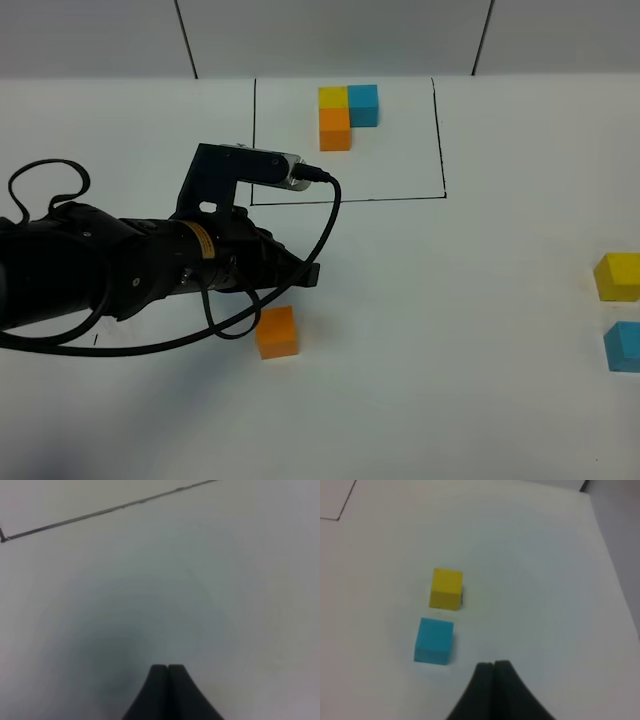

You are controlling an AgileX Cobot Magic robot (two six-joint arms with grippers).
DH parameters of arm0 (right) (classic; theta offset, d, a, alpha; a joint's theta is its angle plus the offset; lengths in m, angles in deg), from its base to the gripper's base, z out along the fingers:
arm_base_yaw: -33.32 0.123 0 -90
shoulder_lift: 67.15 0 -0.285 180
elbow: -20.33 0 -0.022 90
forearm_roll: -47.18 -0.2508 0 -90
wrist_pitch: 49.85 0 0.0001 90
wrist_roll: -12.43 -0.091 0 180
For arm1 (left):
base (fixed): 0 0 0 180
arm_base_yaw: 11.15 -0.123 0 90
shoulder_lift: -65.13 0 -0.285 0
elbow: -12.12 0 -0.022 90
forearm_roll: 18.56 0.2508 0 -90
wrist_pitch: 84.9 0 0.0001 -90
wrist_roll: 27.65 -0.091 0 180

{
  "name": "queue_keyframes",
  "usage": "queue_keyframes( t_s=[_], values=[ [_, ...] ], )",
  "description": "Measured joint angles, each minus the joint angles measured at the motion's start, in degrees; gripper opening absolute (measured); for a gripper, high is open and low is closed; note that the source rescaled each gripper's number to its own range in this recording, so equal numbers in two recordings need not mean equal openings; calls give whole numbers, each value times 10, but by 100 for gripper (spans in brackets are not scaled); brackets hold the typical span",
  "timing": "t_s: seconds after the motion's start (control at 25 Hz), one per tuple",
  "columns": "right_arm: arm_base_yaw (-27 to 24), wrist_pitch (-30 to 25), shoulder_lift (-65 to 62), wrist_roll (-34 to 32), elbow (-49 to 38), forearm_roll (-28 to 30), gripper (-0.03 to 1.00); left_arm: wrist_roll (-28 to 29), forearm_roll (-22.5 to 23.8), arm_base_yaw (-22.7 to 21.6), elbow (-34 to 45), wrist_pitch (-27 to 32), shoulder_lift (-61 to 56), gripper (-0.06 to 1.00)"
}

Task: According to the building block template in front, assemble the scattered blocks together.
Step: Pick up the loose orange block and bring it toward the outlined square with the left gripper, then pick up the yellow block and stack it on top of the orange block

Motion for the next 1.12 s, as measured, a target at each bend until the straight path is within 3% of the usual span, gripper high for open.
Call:
queue_keyframes(
  t_s=[0.2,0.48,0.68,1.12],
  values=[
    [0,0,0,0,0,0,0,-55,3,-36,0,30,-26,0],
    [0,0,0,0,0,0,0,-111,30,-107,0,140,-89,0],
    [0,0,0,0,0,0,0,-114,50,-165,5,240,-150,0],
    [0,0,0,0,0,0,0,-117,69,-310,102,356,-348,0]
  ],
)
